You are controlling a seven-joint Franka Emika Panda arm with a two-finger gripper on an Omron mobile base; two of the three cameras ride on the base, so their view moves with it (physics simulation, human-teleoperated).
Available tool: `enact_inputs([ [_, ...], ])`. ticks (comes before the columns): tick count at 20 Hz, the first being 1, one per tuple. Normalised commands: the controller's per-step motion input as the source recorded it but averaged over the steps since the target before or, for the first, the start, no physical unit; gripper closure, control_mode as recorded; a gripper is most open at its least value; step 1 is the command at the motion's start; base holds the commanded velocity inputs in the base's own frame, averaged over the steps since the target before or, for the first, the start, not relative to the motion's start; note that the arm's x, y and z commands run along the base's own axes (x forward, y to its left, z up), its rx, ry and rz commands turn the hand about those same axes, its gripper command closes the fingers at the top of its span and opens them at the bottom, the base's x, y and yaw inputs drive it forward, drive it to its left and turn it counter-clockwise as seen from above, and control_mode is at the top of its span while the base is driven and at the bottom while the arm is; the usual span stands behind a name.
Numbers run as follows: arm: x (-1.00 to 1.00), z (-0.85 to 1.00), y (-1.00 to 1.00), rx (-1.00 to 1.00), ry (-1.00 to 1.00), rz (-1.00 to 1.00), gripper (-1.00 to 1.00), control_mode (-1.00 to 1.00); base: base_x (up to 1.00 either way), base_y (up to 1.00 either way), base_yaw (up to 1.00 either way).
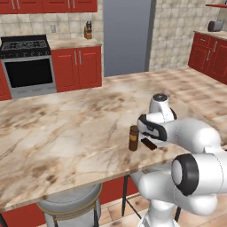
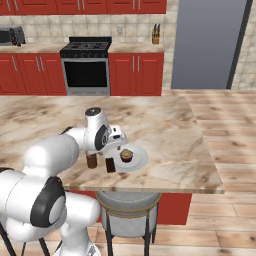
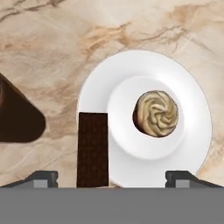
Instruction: Take the cinnamon bottle from the cabinet and place it on the dining table, next to the plate with the cupcake. Then take the chocolate from the dining counter and place it on the cupcake plate.
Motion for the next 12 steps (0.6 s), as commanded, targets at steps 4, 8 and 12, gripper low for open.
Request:
enact_inputs([
  [4,-0.28,0.73,0.08,-0.02,-0.16,0.00,-1.00,-1.00,0.00,0.00,0.00],
  [8,-0.65,0.98,0.06,-0.02,-0.15,0.00,-1.00,-1.00,0.00,0.00,0.00],
  [12,-0.96,1.00,0.29,-0.01,-0.11,0.00,-1.00,-1.00,0.00,0.00,0.00],
])
